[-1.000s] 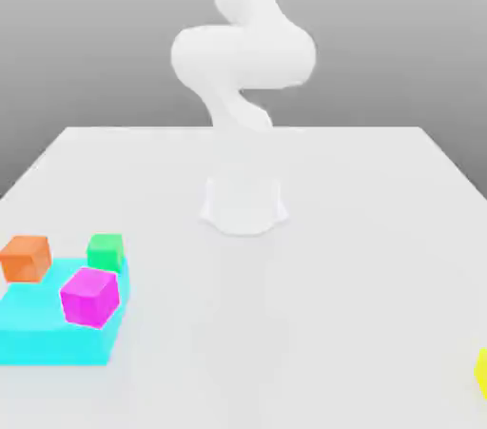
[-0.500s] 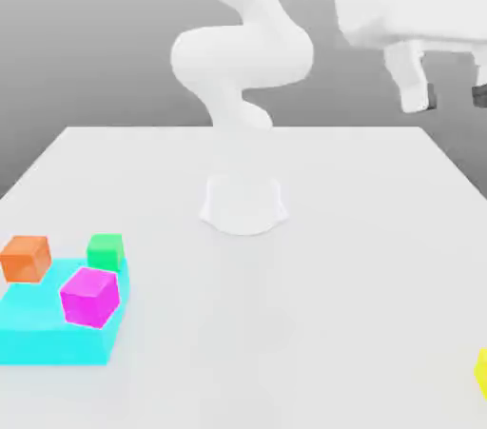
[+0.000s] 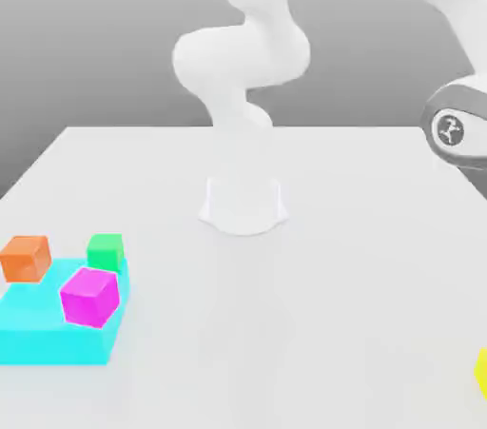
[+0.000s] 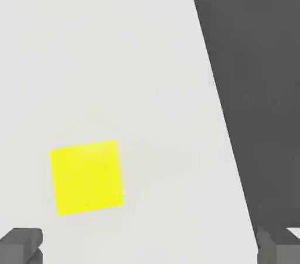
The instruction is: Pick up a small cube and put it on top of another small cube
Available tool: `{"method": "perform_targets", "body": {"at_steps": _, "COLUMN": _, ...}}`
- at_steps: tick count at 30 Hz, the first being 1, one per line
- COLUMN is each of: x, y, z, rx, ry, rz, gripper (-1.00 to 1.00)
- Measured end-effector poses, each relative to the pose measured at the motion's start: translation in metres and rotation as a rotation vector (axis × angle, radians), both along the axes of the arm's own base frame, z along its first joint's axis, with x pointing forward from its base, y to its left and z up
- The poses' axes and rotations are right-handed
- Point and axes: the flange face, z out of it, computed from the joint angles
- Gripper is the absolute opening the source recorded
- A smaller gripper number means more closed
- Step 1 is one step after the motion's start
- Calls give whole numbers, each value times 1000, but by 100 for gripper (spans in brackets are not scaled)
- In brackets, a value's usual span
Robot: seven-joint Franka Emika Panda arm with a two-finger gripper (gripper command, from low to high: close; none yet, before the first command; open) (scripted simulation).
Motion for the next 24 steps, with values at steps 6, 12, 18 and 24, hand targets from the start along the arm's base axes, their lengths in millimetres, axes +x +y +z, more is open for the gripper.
{"method": "perform_targets", "body": {"at_steps": 6, "x": -6, "y": 5, "z": -69, "rx": -9, "ry": 13, "rz": 30, "gripper": -100}}
{"method": "perform_targets", "body": {"at_steps": 12, "x": -6, "y": 5, "z": -68, "rx": -10, "ry": 14, "rz": 30, "gripper": -100}}
{"method": "perform_targets", "body": {"at_steps": 18, "x": 11, "y": -36, "z": 4, "rx": -25, "ry": 2, "rz": -62, "gripper": -100}}
{"method": "perform_targets", "body": {"at_steps": 24, "x": 40, "y": -185, "z": 50, "rx": -66, "ry": -26, "rz": -402, "gripper": -100}}
